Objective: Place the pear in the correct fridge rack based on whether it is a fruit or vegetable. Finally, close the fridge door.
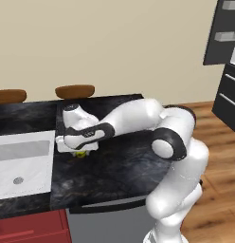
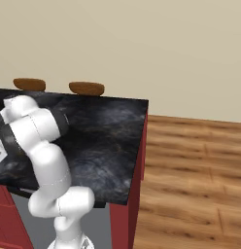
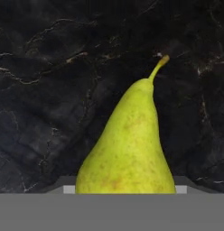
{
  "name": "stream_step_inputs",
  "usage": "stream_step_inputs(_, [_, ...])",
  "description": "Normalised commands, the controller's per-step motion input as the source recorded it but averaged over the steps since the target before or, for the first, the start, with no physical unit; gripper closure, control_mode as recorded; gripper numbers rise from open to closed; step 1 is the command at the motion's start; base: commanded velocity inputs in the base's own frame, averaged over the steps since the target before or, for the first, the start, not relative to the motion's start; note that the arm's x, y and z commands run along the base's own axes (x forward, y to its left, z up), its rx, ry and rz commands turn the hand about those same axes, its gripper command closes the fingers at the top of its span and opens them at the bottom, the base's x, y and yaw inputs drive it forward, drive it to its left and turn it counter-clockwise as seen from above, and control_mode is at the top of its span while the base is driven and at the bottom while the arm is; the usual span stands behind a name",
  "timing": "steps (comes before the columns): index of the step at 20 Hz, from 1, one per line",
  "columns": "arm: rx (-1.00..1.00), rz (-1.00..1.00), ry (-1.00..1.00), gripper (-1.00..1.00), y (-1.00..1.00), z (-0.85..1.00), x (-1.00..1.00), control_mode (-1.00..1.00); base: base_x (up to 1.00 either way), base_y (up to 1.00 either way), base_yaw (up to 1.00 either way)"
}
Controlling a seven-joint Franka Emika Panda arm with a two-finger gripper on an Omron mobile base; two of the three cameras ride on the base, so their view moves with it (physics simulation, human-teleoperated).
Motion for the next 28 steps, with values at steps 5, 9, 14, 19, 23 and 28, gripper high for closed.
stream_step_inputs(5, [0.02,-0.15,-0.18,1.0,-1.0,0.45,-0.79,-1.0,0.0,0.0,0.0])
stream_step_inputs(9, [0.01,-0.13,-0.15,1.0,-1.0,0.41,-0.66,-1.0,0.0,0.0,0.0])
stream_step_inputs(14, [0.0,-0.1,-0.11,1.0,-1.0,0.6,-0.37,-1.0,0.0,0.0,0.0])
stream_step_inputs(19, [0.0,-0.08,-0.06,1.0,-1.0,0.41,-0.11,-1.0,0.0,0.0,0.0])
stream_step_inputs(23, [0.06,-0.05,0.0,1.0,-0.77,0.07,-0.04,-1.0,0.0,0.0,0.0])
stream_step_inputs(28, [-0.02,0.0,-0.01,1.0,0.02,0.0,-0.01,-1.0,0.0,0.0,0.0])
